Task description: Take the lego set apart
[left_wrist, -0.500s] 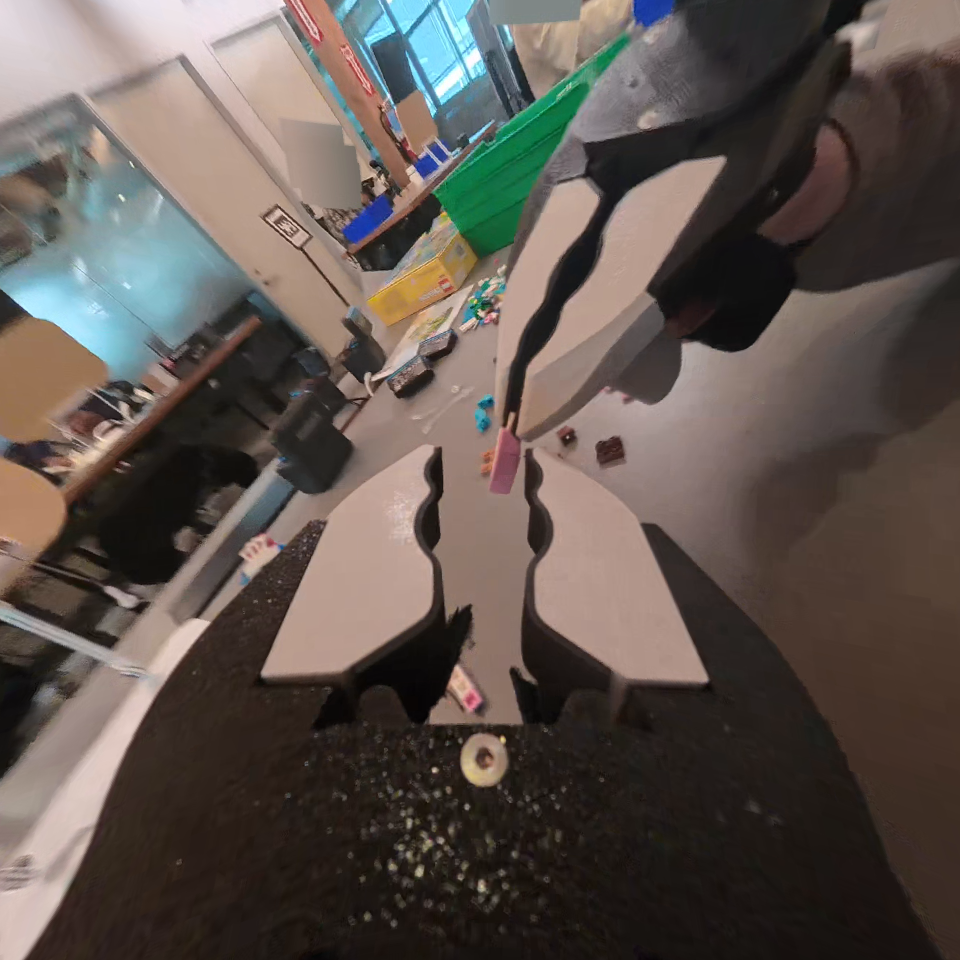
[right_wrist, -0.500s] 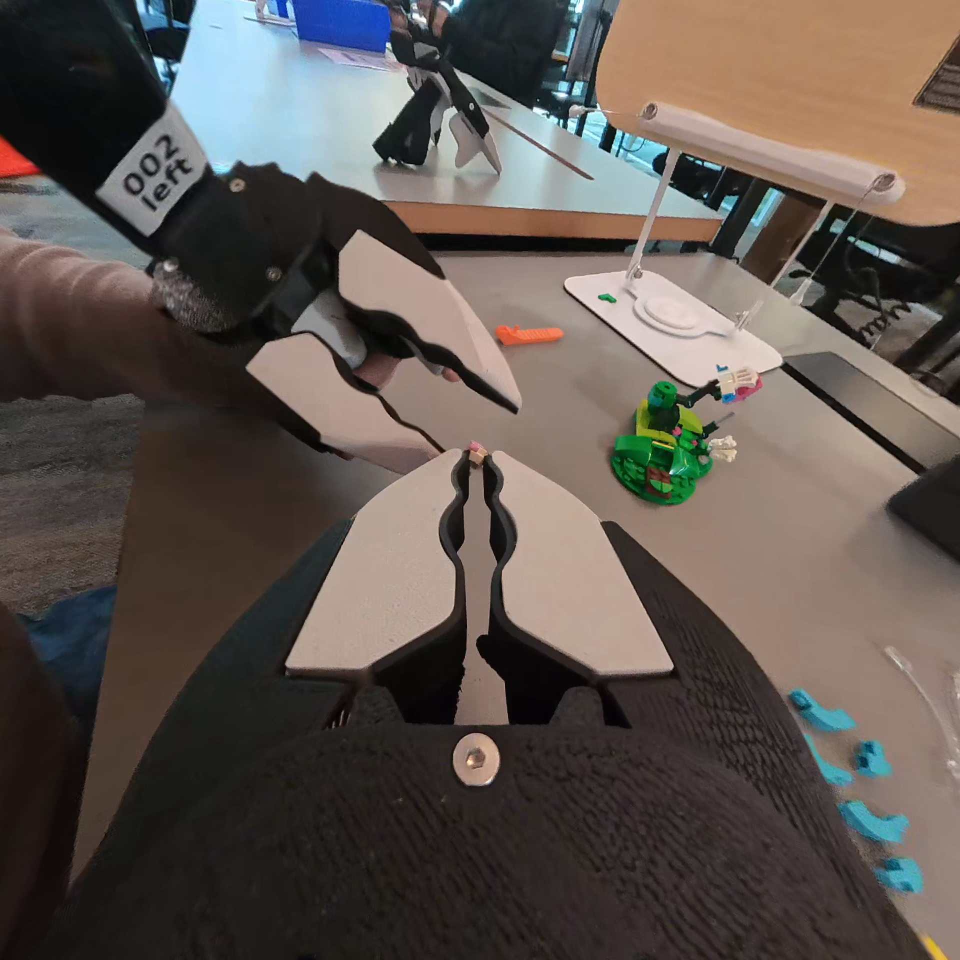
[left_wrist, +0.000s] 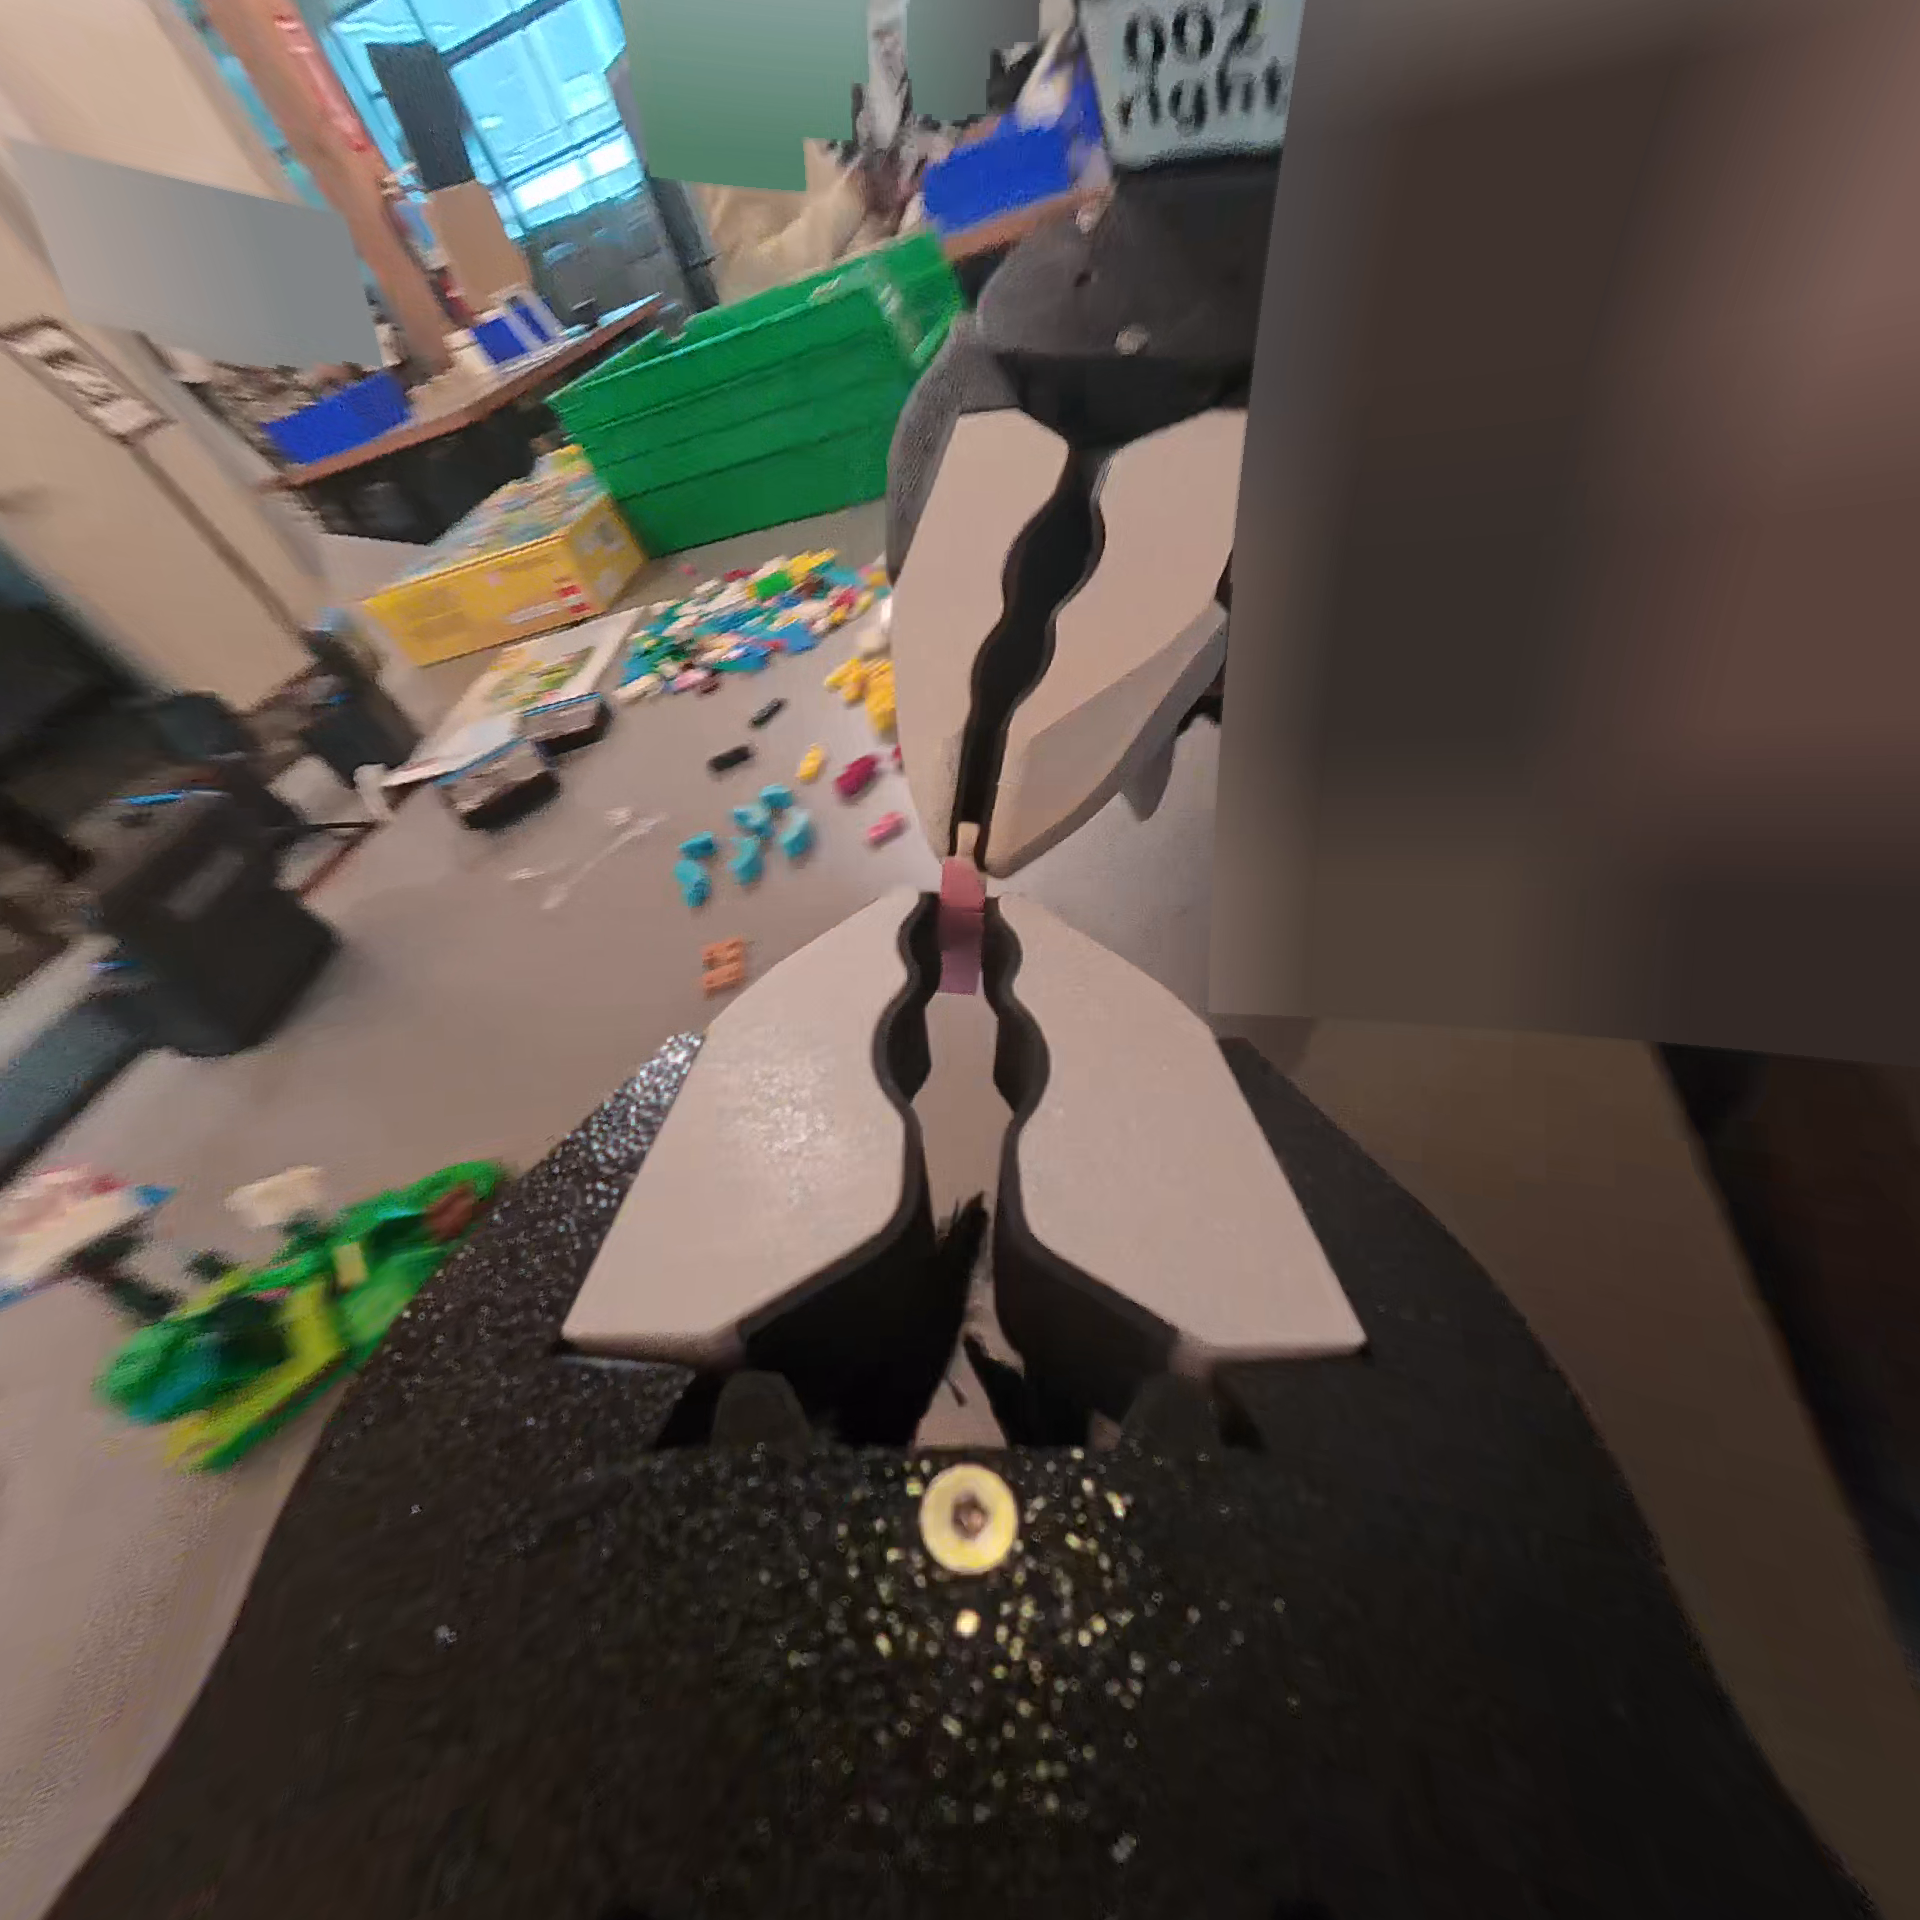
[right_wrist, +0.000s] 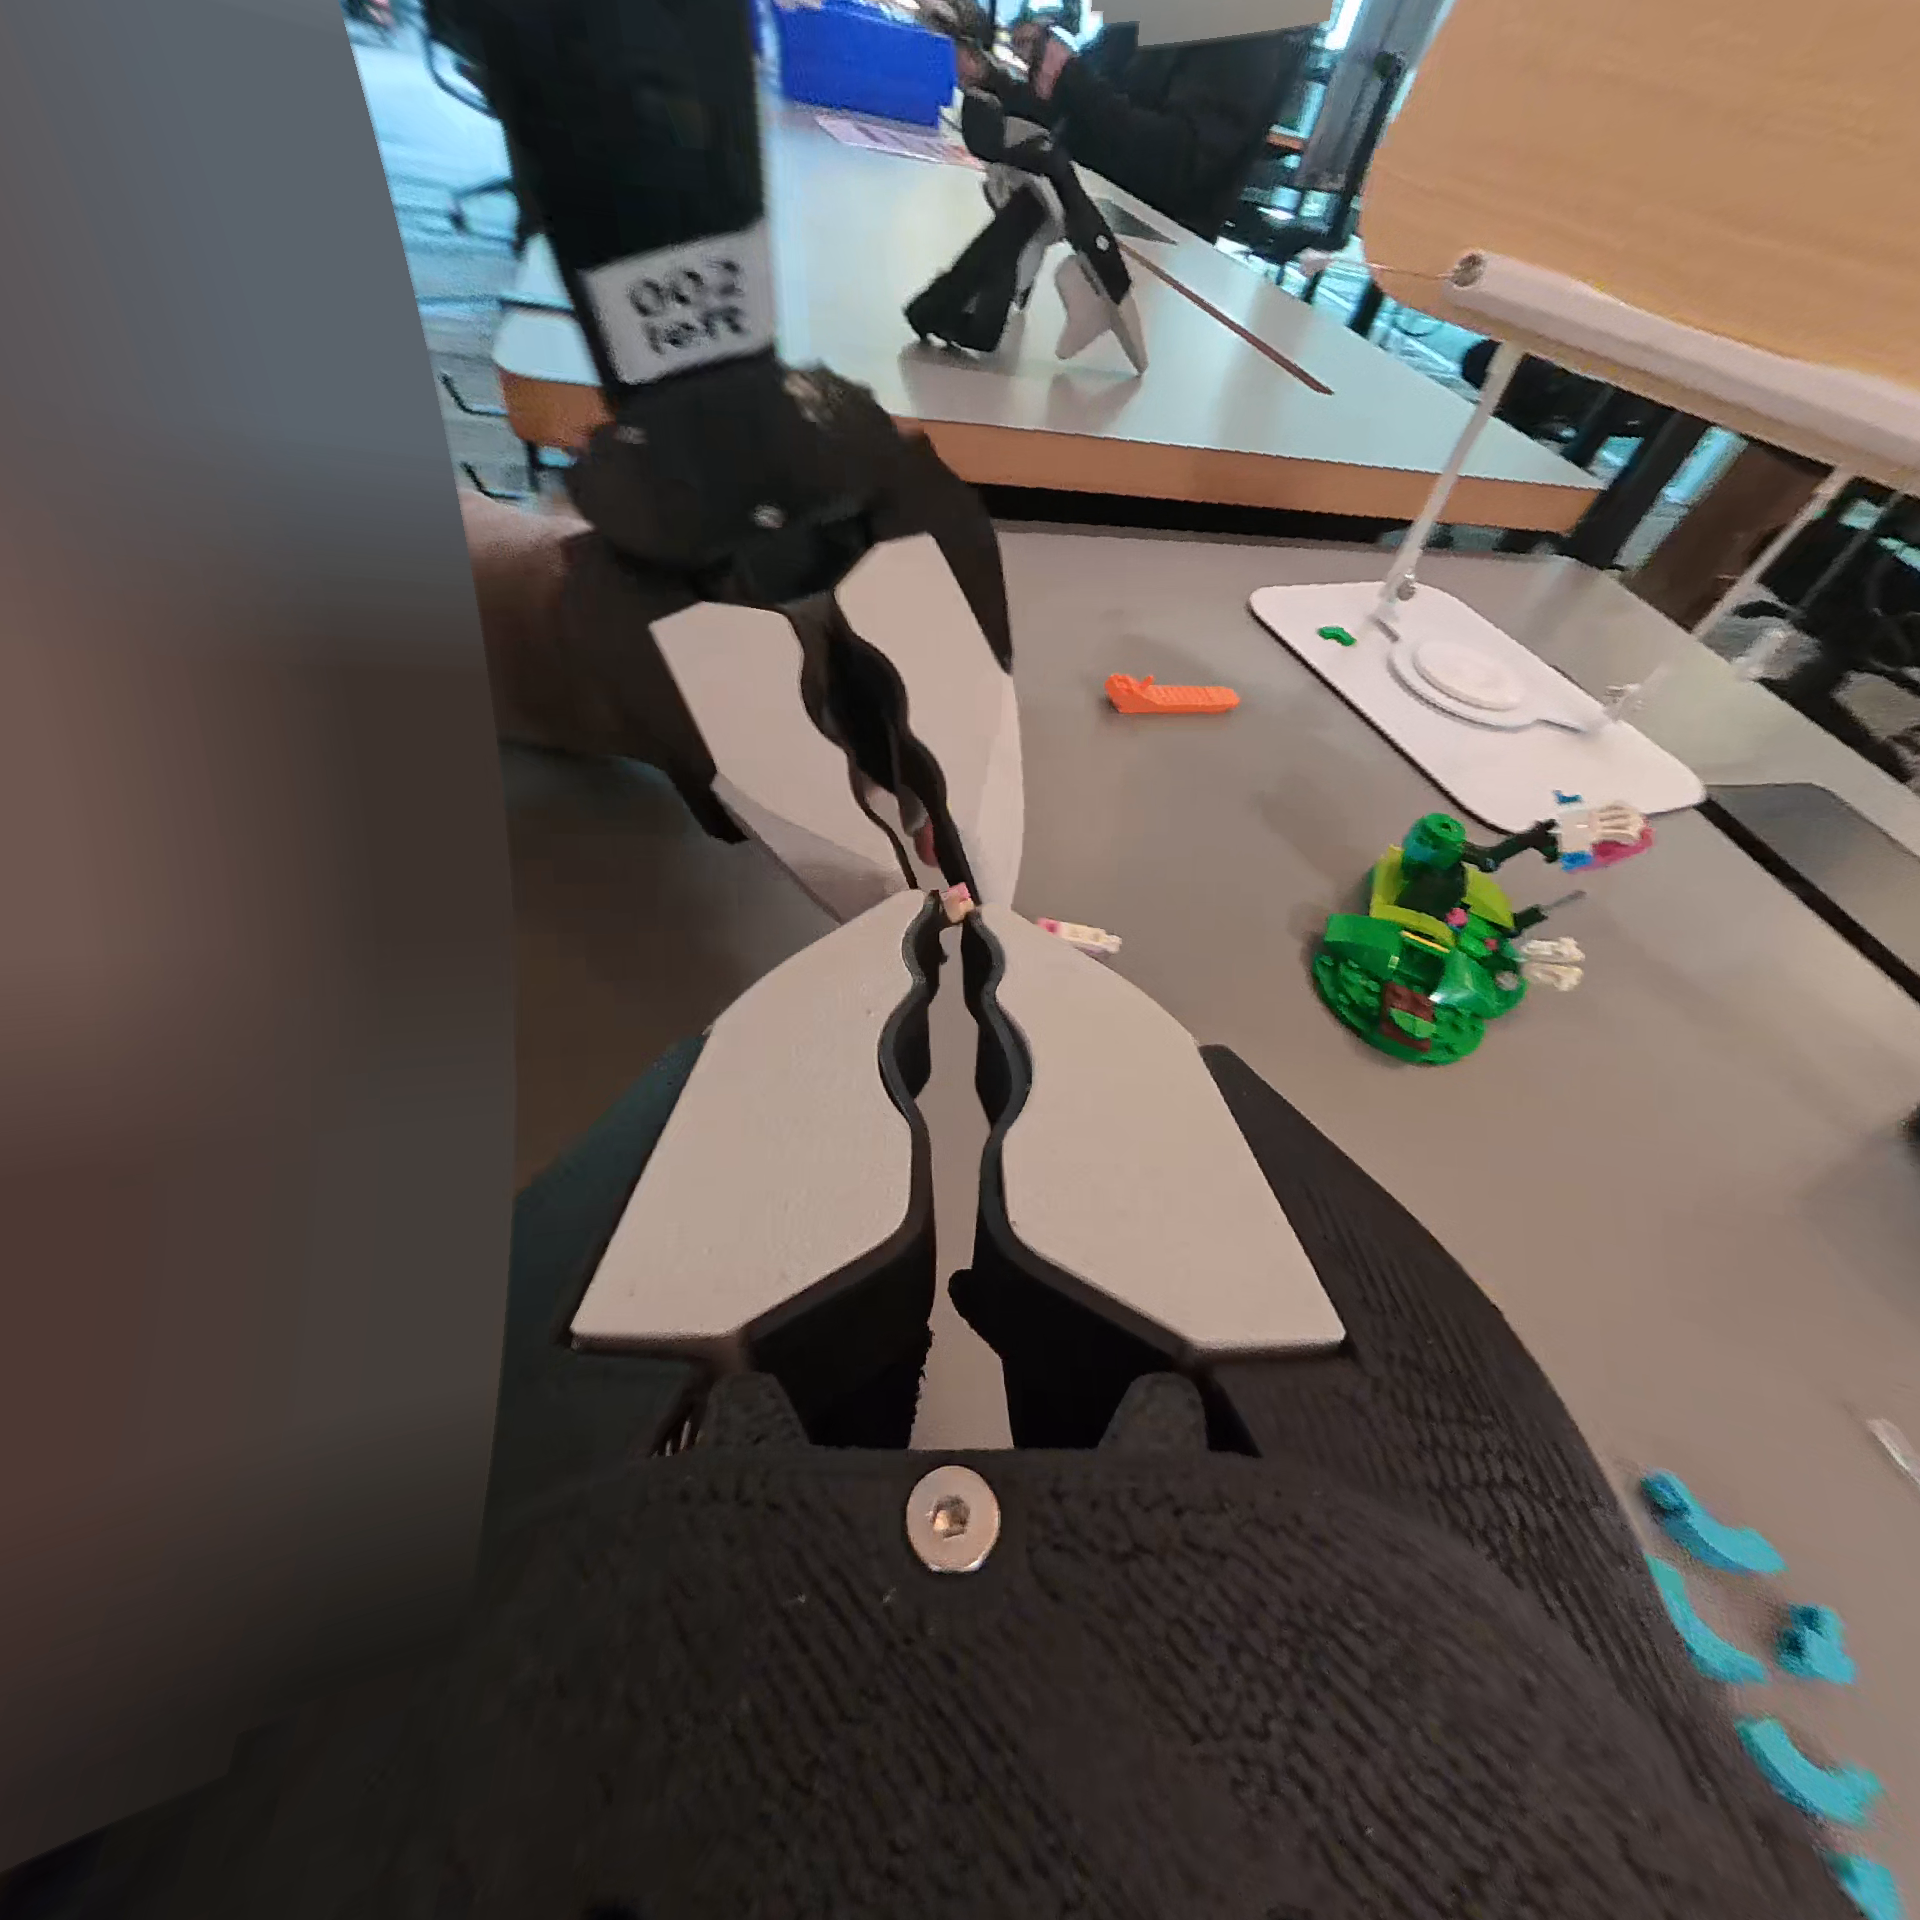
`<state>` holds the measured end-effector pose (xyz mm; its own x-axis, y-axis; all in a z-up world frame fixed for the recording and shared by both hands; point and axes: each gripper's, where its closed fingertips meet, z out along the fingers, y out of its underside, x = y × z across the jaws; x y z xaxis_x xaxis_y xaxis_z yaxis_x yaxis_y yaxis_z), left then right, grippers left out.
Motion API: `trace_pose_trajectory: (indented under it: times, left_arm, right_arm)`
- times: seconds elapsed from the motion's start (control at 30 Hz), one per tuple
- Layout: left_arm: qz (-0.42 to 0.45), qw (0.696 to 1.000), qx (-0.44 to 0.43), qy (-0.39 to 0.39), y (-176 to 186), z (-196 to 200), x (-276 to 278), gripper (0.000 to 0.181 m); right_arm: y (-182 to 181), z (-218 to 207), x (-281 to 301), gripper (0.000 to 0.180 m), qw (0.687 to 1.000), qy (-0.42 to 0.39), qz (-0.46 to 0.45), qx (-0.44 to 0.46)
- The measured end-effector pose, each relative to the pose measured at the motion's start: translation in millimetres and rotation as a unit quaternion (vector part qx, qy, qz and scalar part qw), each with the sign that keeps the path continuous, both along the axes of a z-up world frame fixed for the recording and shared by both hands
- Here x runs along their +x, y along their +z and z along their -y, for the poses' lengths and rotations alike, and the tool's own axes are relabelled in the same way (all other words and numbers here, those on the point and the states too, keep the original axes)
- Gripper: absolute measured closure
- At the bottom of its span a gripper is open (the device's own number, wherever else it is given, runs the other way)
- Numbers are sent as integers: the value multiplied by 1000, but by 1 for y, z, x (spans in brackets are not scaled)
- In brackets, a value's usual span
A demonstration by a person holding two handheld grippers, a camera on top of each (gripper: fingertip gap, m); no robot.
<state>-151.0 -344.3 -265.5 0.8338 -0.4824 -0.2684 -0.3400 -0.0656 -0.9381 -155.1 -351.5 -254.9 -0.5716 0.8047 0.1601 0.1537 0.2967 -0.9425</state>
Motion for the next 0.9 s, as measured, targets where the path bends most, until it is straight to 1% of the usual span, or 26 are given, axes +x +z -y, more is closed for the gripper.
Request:
trace_pose_trajectory:
  times: [0.07, 0.17, 0.27, 0.37, 0.43, 0.47, 0.53, 0.63, 0.67, 0.7, 0.73, 0.8, 0.9]
  left_arm:
    - [71, 997, -14, -39, 1, 4, 5, 173]
    - [133, 988, -29, -77, 2, 10, 8, 173]
    - [190, 976, -52, -95, 4, 10, 10, 173]
    - [253, 960, -81, -88, 5, 6, 7, 174]
    - [281, 951, -95, -90, 4, 4, 6, 174]
    - [285, 950, -95, -90, 5, 4, 6, 174]
    - [264, 956, -95, -80, 2, 3, 5, 174]
    - [253, 959, -97, -84, 2, 3, 9, 173]
    - [245, 961, -100, -83, 0, 2, 10, 174]
    - [236, 963, -103, -83, -2, 2, 11, 173]
    - [230, 964, -104, -81, -3, 1, 13, 173]
    - [217, 971, -85, -58, 0, -3, 9, 174]
    - [170, 985, -20, -1, 10, -10, 1, 170]
  right_arm:
    - [1, 4, 3, 177, 1000, 16, 7, -13]
    - [1, 8, 6, 177, 999, 32, 13, -28]
    - [3, 9, 6, 177, 998, 38, 11, -48]
    - [6, 3, 2, 176, 997, 23, 7, -78]
    - [7, -2, 0, 170, 995, 12, 11, -102]
    - [7, -3, -1, 168, 993, 11, 17, -119]
    - [6, -2, 0, 165, 987, 18, 35, -155]
    - [1, 0, 1, 162, 981, 31, 60, -183]
    - [0, 2, 1, 164, 979, 37, 64, -192]
    - [0, 3, 1, 173, 977, 41, 67, -199]
    - [0, 3, 1, 174, 976, 41, 68, -203]
    - [2, -1, -2, 175, 971, 25, 67, -227]
    - [11, -13, -8, 177, 946, -7, 65, -316]
